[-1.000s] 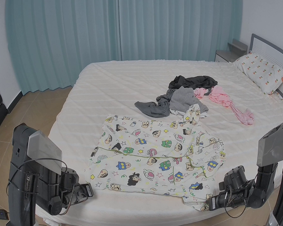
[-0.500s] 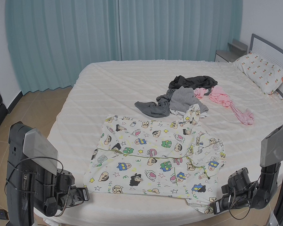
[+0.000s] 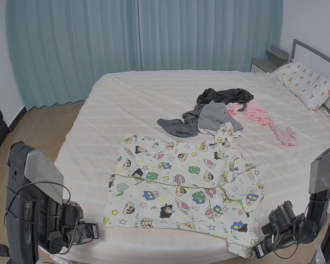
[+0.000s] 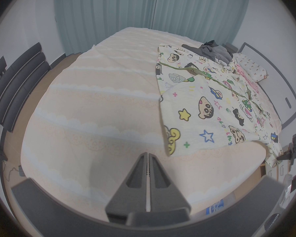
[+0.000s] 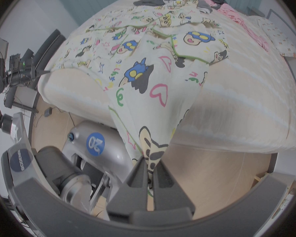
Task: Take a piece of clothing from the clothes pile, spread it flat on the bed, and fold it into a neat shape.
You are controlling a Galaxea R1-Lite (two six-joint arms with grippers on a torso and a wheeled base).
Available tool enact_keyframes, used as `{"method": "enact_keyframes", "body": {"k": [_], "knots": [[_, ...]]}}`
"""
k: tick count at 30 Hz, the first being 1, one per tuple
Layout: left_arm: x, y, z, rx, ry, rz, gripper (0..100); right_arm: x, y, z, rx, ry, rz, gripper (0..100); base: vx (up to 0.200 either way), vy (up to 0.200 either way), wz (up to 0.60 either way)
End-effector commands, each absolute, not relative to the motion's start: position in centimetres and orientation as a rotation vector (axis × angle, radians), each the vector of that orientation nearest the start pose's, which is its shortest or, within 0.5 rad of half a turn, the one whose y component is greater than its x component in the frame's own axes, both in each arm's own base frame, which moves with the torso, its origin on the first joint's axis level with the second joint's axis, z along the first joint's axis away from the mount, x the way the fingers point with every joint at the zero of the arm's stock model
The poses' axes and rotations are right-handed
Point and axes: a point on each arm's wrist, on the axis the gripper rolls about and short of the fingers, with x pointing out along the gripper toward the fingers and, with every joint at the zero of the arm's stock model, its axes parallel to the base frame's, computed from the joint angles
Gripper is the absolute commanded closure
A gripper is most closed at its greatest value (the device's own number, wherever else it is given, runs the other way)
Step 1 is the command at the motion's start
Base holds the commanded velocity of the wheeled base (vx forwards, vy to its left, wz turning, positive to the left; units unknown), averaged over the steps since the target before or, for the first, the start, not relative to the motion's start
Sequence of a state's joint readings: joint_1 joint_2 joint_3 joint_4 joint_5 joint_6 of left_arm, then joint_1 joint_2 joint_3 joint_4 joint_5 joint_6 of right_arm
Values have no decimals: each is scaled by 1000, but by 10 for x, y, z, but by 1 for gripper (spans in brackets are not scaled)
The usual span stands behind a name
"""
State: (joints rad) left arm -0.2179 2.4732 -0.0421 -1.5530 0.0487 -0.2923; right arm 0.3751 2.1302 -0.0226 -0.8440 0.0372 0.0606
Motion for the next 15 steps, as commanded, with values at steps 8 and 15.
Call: {"method": "enact_keyframes", "body": {"k": [8, 15], "knots": [[218, -49, -58, -274, 869, -142, 100, 166, 61, -28, -144, 1214, 304, 100, 0, 0, 0], [237, -59, -64, -333, 814, -152, 0, 166, 61, -27, -146, 1211, 307, 100, 0, 0, 0]]}}
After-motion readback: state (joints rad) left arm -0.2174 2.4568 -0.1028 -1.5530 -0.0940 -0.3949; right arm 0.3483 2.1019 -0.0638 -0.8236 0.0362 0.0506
